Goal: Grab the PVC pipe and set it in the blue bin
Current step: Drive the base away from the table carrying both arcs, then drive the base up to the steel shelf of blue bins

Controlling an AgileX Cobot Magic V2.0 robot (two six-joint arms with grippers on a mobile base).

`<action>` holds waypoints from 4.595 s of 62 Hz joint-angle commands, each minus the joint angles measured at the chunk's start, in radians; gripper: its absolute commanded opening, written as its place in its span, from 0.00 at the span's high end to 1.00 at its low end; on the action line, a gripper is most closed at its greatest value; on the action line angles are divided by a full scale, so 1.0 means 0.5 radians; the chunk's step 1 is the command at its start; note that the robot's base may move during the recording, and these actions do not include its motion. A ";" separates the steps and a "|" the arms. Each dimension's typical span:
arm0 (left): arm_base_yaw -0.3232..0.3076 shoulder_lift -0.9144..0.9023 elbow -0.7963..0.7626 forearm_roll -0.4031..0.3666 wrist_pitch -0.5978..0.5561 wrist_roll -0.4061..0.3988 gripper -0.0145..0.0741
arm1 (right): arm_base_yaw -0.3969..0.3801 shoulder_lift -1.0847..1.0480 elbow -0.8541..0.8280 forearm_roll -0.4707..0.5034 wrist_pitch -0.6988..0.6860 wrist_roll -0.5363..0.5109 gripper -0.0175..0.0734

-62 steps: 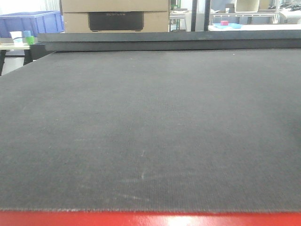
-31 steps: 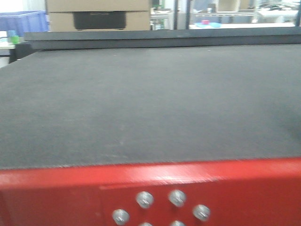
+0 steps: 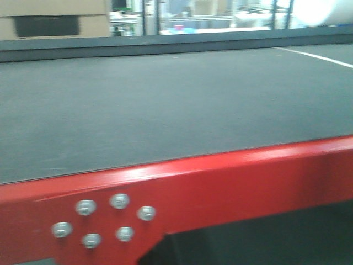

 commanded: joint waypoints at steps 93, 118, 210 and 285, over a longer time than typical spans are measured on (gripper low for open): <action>0.010 -0.015 -0.001 0.003 -0.066 -0.013 0.96 | -0.005 -0.007 0.004 -0.022 -0.054 -0.021 0.99; 0.010 -0.015 -0.001 0.003 -0.066 -0.013 0.96 | -0.005 -0.007 0.004 -0.022 -0.054 -0.021 0.99; 0.010 -0.015 -0.001 0.003 -0.066 -0.013 0.96 | -0.005 -0.007 0.004 -0.022 -0.054 -0.021 0.99; 0.010 -0.015 -0.001 0.003 -0.066 -0.013 0.96 | -0.005 -0.007 0.004 -0.022 -0.054 -0.021 0.99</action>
